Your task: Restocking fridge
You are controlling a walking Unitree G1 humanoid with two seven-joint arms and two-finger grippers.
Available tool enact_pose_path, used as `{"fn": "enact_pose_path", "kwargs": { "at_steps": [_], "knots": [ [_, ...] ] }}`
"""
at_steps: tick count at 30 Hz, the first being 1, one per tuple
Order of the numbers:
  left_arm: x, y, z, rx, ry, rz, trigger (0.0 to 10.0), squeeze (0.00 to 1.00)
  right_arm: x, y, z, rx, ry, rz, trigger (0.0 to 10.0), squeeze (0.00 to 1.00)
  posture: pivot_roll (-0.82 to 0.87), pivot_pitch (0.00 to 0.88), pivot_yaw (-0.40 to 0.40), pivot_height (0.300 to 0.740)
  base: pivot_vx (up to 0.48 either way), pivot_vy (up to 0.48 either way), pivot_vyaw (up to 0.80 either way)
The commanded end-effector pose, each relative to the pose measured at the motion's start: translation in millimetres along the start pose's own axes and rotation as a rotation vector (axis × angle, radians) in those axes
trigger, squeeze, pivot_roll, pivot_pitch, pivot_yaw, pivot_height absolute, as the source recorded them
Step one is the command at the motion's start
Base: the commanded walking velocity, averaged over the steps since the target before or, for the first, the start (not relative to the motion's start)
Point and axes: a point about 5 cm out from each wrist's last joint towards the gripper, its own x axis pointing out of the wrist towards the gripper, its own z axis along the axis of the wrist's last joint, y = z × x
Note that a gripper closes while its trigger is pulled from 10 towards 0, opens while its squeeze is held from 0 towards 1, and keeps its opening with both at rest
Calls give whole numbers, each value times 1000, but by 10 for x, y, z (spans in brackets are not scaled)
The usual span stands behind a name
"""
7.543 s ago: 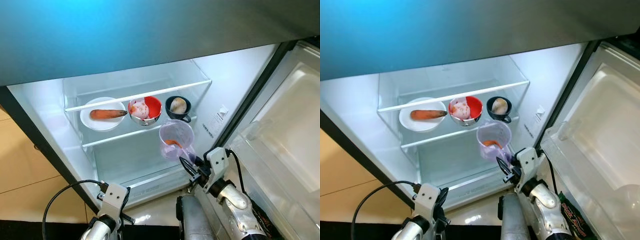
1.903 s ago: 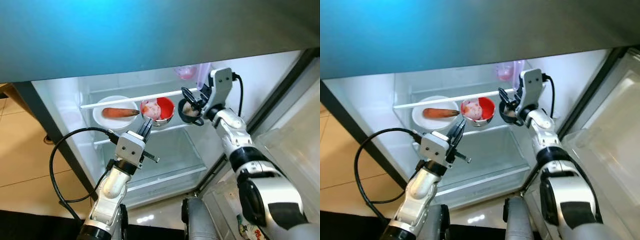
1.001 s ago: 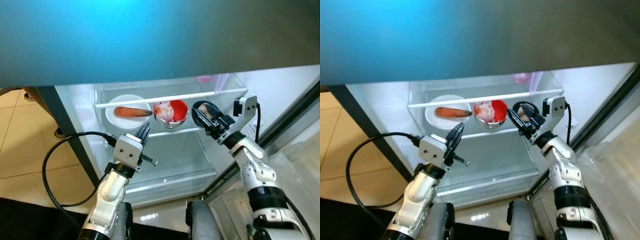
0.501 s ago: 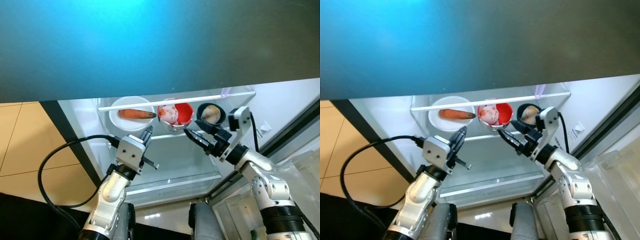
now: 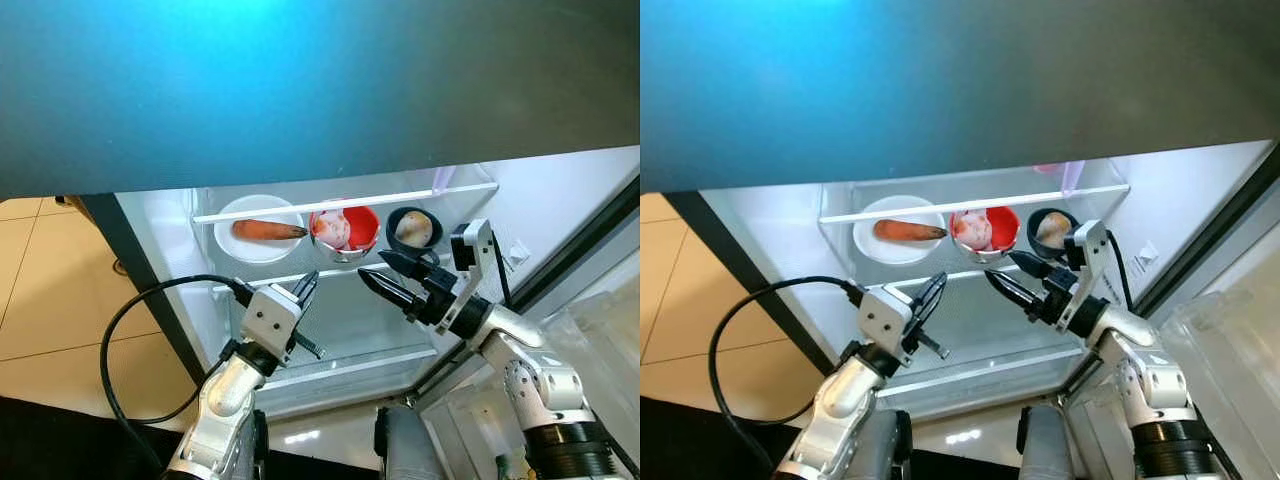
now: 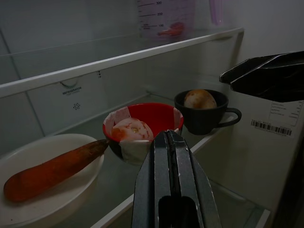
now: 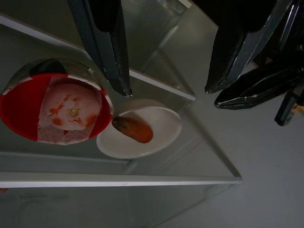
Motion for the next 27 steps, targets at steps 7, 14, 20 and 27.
{"fn": "enact_pose_path", "kwargs": {
  "at_steps": [7, 14, 20, 27],
  "knots": [
    [-32, -4, -53, 1, 31, -22, 10000, 0, -144, -24, -111, 3, 52, -13, 10000, 0, -137, 146, -33, 601, 0, 0, 0],
    [-51, -9, -65, -5, 39, -21, 10000, 0, -154, 7, -193, -2, 109, 5, 10000, 0, -135, 146, -33, 601, 0, 0, 0],
    [-56, -7, -71, -7, 42, -19, 10000, 0, -148, 31, -203, 1, 108, 15, 10000, 0, -136, 146, -31, 601, 0, 0, 0],
    [-71, -16, -88, -11, 50, -18, 10000, 0, -155, 41, -192, 18, 101, 38, 10000, 0, -133, 145, -31, 601, 0, 0, 0]
  ]
}}
